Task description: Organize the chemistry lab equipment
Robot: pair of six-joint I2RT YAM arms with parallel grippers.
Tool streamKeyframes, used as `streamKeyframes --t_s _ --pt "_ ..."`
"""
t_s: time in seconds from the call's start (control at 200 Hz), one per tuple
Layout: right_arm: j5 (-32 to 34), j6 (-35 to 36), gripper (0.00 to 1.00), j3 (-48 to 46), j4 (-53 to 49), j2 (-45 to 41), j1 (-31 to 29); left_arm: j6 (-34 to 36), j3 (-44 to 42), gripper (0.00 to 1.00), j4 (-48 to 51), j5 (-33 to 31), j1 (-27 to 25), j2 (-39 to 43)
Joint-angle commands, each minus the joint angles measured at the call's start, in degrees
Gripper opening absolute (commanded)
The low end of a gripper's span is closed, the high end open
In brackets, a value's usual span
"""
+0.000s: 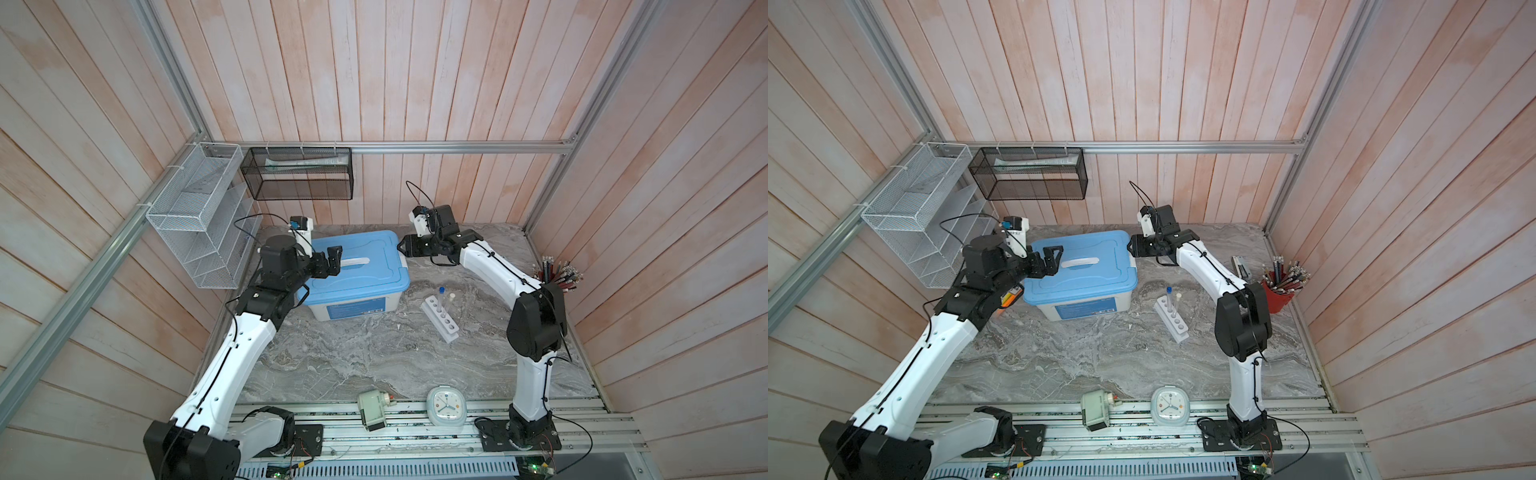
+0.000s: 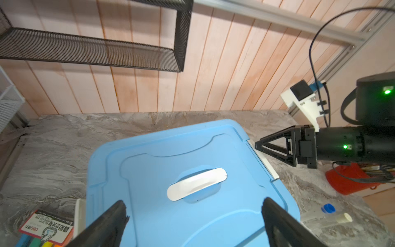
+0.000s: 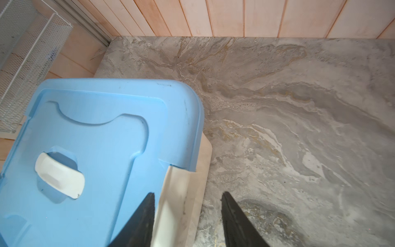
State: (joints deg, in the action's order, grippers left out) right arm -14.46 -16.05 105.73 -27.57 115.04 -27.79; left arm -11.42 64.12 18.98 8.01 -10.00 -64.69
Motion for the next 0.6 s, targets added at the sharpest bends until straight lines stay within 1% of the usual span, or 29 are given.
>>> streamKeyframes --t_s 0.0,0.115,0.2,0.305,0.405,0.485,0.595 --pt "5.16 4.45 0.54 5.54 -5.18 -1.23 -2.36 -5.09 -5.60 1.00 1.19 6.20 6.01 1.30" --pt "9.19 7.95 0.55 11.51 -8.73 0.01 -5.62 -9.30 -10.93 1.00 -0.44 12.99 12.09 3.18" --pt "10.82 10.06 0.56 15.17 -10.90 1.56 -8.34 -10.72 -12.90 1.00 -0.97 15.97 15.25 3.21" --pt "11.25 12.79 0.58 17.76 -12.41 3.69 -11.78 -10.88 -12.80 1.00 -1.13 16.89 17.04 3.34" --pt "11.42 13.54 0.61 18.35 -12.35 5.22 -14.46 -10.49 -11.20 1.00 -0.07 16.95 18.43 2.78" --pt "10.50 13.07 0.61 18.44 -11.74 6.44 -15.57 -10.06 -10.59 1.00 0.76 16.93 20.14 2.13" --pt "10.32 12.98 0.62 18.97 -11.56 8.01 -16.55 -10.70 -12.00 1.00 -0.31 18.41 22.48 1.79"
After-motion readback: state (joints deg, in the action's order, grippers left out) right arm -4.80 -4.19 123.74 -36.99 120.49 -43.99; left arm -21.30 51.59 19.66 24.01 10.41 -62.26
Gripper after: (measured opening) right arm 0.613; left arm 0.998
